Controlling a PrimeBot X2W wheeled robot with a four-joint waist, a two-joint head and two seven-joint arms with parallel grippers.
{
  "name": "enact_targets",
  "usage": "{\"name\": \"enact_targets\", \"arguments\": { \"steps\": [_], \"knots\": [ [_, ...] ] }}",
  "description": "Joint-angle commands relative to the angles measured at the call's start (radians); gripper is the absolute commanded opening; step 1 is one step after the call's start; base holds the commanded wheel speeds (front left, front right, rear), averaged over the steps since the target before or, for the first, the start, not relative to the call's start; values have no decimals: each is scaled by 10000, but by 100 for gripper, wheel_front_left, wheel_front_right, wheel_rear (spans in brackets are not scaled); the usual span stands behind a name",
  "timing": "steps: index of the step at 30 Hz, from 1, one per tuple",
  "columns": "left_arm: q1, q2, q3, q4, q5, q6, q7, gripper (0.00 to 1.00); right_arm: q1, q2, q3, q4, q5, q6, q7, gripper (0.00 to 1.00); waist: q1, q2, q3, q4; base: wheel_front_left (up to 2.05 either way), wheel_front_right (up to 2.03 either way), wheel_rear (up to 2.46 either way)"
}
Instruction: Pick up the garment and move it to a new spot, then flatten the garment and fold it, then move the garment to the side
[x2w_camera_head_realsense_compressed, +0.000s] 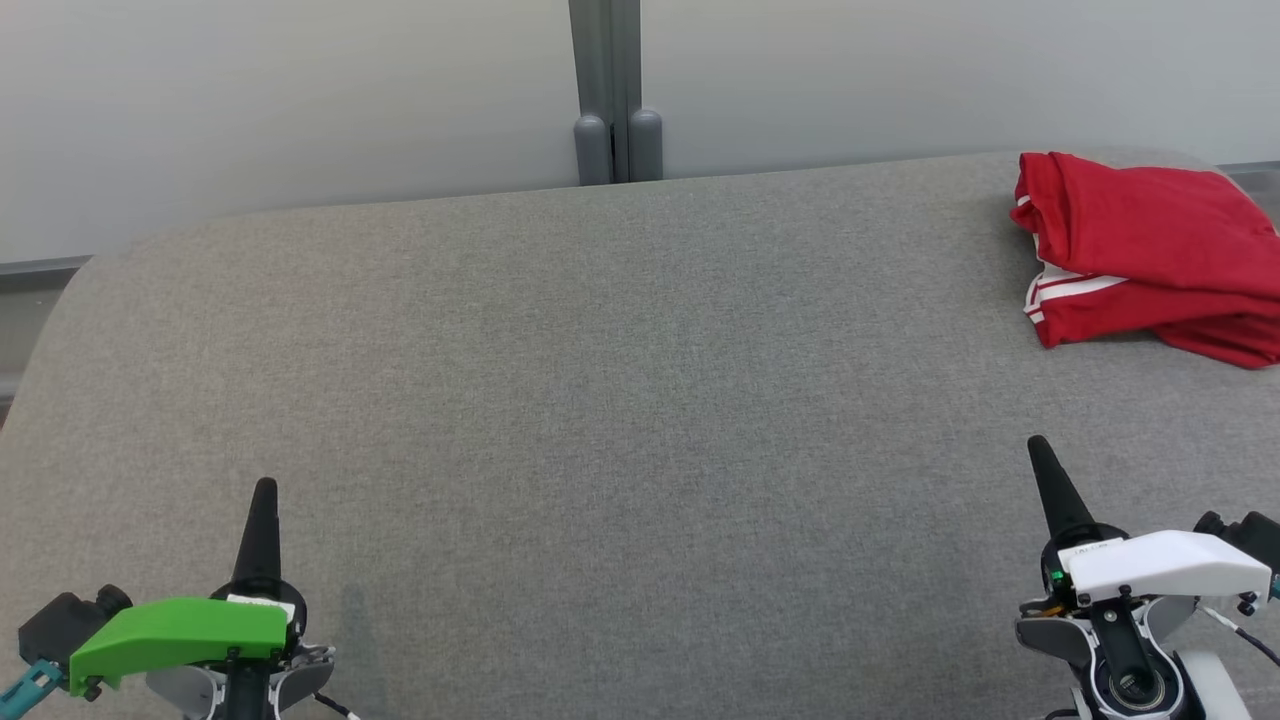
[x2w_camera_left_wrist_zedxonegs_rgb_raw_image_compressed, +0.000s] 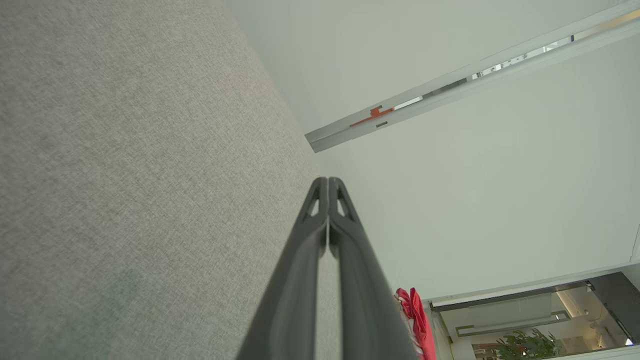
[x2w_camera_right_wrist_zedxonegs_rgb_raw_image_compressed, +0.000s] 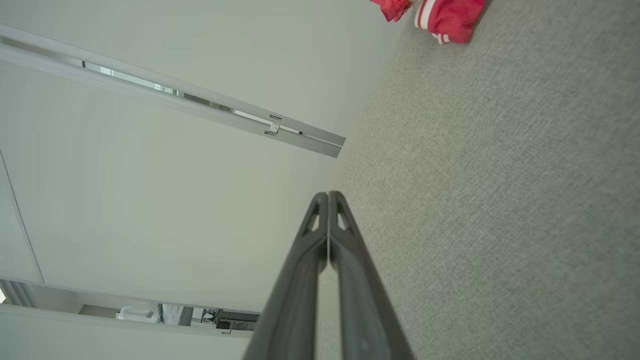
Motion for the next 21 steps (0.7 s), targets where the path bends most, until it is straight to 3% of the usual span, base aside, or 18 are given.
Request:
{"name": "enact_targets", "arguments": {
  "steps": [1, 21],
  "knots": [
    [-247, -2, 83, -52, -249, -77, 69, 0, -143, 10, -67, -23, 279, -8, 86, 0, 0, 0, -3, -5, 0, 0, 0],
    [-352, -109, 281, 77, -1942, -281, 528, 0, -214, 57, -288, 76, 1951, -5, 551, 0, 0, 0, -31, -78, 0, 0, 0]
  ]
}}
